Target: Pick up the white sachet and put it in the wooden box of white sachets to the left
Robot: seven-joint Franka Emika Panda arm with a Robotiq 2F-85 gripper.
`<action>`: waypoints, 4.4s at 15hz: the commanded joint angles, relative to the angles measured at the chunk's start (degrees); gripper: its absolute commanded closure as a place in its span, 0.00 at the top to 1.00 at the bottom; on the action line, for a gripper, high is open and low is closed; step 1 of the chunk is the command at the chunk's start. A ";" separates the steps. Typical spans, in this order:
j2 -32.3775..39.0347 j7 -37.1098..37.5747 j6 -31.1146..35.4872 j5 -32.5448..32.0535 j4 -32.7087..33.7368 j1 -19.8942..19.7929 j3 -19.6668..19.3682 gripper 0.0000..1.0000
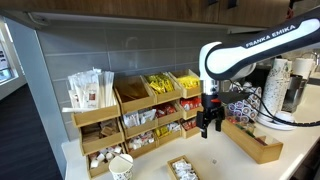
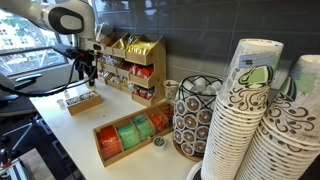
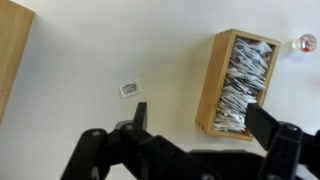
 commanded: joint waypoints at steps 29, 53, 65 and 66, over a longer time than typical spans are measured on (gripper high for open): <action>9.17 -31.57 28.96 8.17 -14.47 -0.99 -5.72 1.00; 13.08 -31.81 38.13 2.28 -17.15 -3.56 -5.41 0.38; 12.29 -32.26 34.83 1.68 -16.79 -3.50 -5.03 0.62; 12.25 -32.27 34.58 1.71 -16.96 -3.42 -4.90 0.69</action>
